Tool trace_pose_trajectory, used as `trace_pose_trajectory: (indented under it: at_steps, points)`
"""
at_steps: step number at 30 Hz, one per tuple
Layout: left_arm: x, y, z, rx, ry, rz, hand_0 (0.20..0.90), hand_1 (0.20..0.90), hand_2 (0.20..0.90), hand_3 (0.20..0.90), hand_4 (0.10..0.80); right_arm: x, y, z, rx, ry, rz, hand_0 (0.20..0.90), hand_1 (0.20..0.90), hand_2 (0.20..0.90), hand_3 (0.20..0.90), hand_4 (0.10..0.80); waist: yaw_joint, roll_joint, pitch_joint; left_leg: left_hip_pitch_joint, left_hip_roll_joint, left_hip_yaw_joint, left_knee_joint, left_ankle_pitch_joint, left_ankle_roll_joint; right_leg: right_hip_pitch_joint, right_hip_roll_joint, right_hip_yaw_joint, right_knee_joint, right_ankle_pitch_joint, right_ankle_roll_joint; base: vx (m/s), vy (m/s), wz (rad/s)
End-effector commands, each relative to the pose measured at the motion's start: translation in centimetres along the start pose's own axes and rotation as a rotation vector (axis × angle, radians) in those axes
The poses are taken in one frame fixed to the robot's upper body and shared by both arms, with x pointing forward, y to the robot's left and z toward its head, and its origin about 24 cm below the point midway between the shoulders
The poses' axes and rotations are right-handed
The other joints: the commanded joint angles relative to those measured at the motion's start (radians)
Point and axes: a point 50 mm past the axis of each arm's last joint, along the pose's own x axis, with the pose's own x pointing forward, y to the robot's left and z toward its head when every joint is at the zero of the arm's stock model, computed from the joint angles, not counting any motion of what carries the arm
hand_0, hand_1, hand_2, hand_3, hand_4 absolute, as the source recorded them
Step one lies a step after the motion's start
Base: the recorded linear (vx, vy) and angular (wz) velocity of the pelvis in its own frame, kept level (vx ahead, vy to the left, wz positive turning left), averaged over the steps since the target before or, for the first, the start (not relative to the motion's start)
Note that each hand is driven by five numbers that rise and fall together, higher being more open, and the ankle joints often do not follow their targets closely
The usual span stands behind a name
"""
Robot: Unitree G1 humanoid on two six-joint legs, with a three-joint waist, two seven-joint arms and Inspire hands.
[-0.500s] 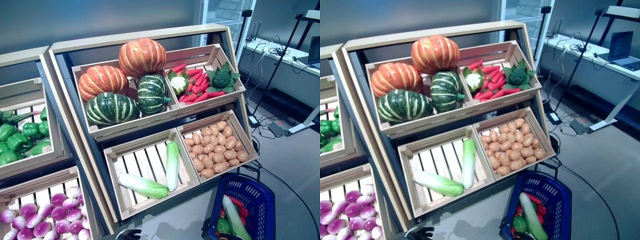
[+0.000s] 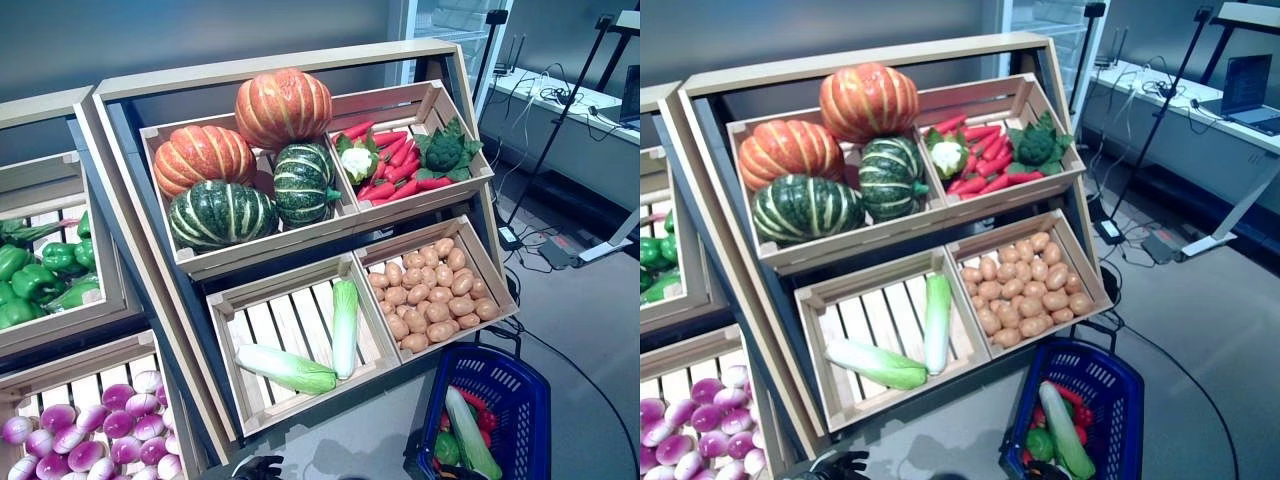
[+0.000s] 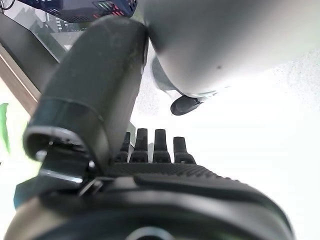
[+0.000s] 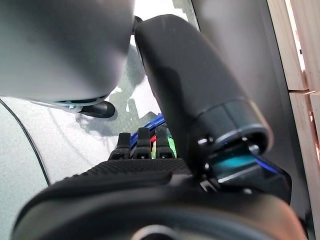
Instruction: Put vegetables into the basket
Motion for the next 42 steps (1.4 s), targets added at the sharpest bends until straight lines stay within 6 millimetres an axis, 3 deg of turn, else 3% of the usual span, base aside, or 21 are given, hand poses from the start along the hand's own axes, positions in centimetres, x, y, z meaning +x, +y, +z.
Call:
trace_pose_trajectory:
  at_steps: [1, 7, 12, 16, 18, 19, 21, 23, 28, 33, 38, 42]
  points:
    - [0.3, 1.4, 1.8, 0.063, -0.03, 0.052, 0.9, 0.9, 0.9, 0.9, 0.8, 0.3, 0.5, 3.3, 0.029, -0.091, -0.013, 0.9, 0.9, 0.9, 0.9, 0.8, 0.023, -0.025, 0.036, 0.088, 0.047, 0.012, 0.009, -0.131, -0.041, -0.055, -0.074, -0.004, -0.02, 0.11, 0.029, 0.0, 0.0, 0.0]
    - [0.3, 1.5, 2.0, 0.092, -0.031, 0.056, 0.9, 0.9, 0.9, 0.9, 0.8, 0.3, 0.7, 2.9, -0.012, -0.056, -0.01, 0.9, 0.9, 0.9, 0.9, 0.8, 0.022, -0.027, 0.039, 0.078, 0.048, 0.016, 0.009, -0.126, -0.042, -0.064, -0.075, -0.008, -0.02, 0.115, 0.03, 0.0, 0.0, 0.0]
    - [0.2, 1.5, 4.9, 0.21, -0.205, 0.056, 0.9, 0.9, 0.9, 0.9, 0.8, 0.3, 0.7, 3.1, -0.019, -0.051, -0.02, 0.9, 0.9, 0.9, 0.9, 0.8, 0.019, -0.025, 0.04, 0.077, 0.047, 0.016, 0.009, -0.127, -0.042, -0.066, -0.072, 0.0, -0.02, 0.115, 0.029, 0.0, 0.0, 0.0]
    - [-0.8, 2.0, 9.7, 0.278, -0.408, 0.054, 0.9, 0.9, 0.9, 0.9, 0.8, 0.3, 0.4, 3.4, -0.042, -0.058, -0.018, 0.9, 0.9, 0.9, 0.9, 0.8, 0.012, -0.02, 0.045, 0.076, 0.049, 0.023, 0.009, -0.126, -0.044, -0.07, -0.068, 0.01, -0.02, 0.117, 0.031, 0.0, 0.0, 0.0]
    - [-2.1, 2.8, 13.1, 0.349, -0.528, 0.092, 0.9, 0.9, 0.9, 0.9, 0.8, 0.2, 0.3, 3.6, -0.051, -0.066, -0.02, 0.9, 0.9, 0.9, 0.9, 0.8, 0.008, -0.016, 0.05, 0.072, 0.051, 0.026, 0.009, -0.125, -0.044, -0.075, -0.066, 0.016, -0.02, 0.119, 0.031, 0.0, 0.0, 0.0]
    - [-2.2, 2.9, 13.3, 0.351, -0.533, 0.096, 0.9, 0.9, 0.9, 0.9, 0.8, 0.2, 0.3, 3.7, -0.052, -0.066, -0.019, 0.9, 0.9, 0.9, 0.9, 0.8, 0.008, -0.016, 0.05, 0.072, 0.051, 0.026, 0.009, -0.125, -0.044, -0.076, -0.066, 0.016, -0.02, 0.119, 0.031, 0.0, 0.0, 0.0]
    - [-4.5, 4.3, 16.8, 0.406, -0.675, 0.139, 0.9, 0.9, 0.9, 0.9, 0.8, 0.1, 0.0, 3.7, -0.05, -0.075, -0.028, 0.9, 0.9, 0.9, 0.9, 0.8, 0.006, -0.009, 0.054, 0.066, 0.054, 0.026, 0.009, -0.121, -0.044, -0.083, -0.066, 0.018, -0.02, 0.121, 0.031, 0.0, 0.0, 0.0]
    - [-5.9, 5.1, 18.5, 0.421, -0.743, 0.16, 0.9, 0.9, 0.9, 0.9, 0.8, 0.1, -0.3, 3.5, -0.052, -0.077, -0.038, 0.9, 0.9, 0.9, 0.9, 0.8, 0.007, -0.004, 0.056, 0.06, 0.055, 0.025, 0.009, -0.12, -0.045, -0.088, -0.066, 0.017, -0.02, 0.122, 0.031, 0.0, 0.0, 0.0]
    - [-8.8, 8.1, 20.4, 0.491, -0.842, 0.3, 0.9, 0.9, 0.9, 0.9, 0.8, 0.0, -0.8, 2.4, -0.036, -0.072, -0.051, 0.9, 0.9, 0.9, 0.9, 0.8, 0.012, 0.004, 0.051, 0.046, 0.058, 0.018, 0.009, -0.115, -0.047, -0.097, -0.064, 0.012, -0.02, 0.121, 0.029, 0.001, -0.006, 0.0]
    - [-9.8, 10.1, 20.9, 0.593, -0.837, 0.47, 0.9, 0.9, 0.9, 0.9, 0.8, -0.1, -1.1, 2.0, -0.038, -0.079, -0.052, 0.9, 0.9, 0.9, 0.9, 0.8, 0.008, 0.007, 0.055, 0.037, 0.062, 0.018, 0.009, -0.111, -0.05, -0.107, -0.06, 0.012, -0.02, 0.12, 0.023, 0.011, -0.028, 0.01]
    - [-9.7, 11.7, 22.3, 0.717, -0.799, 0.733, 0.9, 0.9, 0.9, 0.9, 0.8, -0.2, -2.4, 4.6, -0.021, -0.151, -0.074, 0.9, 0.9, 0.9, 0.9, 0.8, -0.001, 0.02, 0.114, 0.002, 0.064, 0.003, 0.019, -0.083, -0.048, -0.17, -0.047, 0.036, 0.059, 0.095, -0.005, -0.089, -0.006, 0.01]
    - [-10.1, 12.3, 23.9, 0.764, -0.842, 0.894, 0.9, 0.9, 0.9, 0.9, 0.8, -0.4, -3.5, 6.9, -0.023, -0.222, -0.086, 0.9, 0.9, 0.9, 0.9, 0.8, -0.01, 0.026, 0.181, -0.081, 0.056, -0.017, 0.123, -0.098, -0.051, -0.241, -0.043, 0.054, 0.158, 0.058, -0.028, -0.177, 0.026, 0.0]
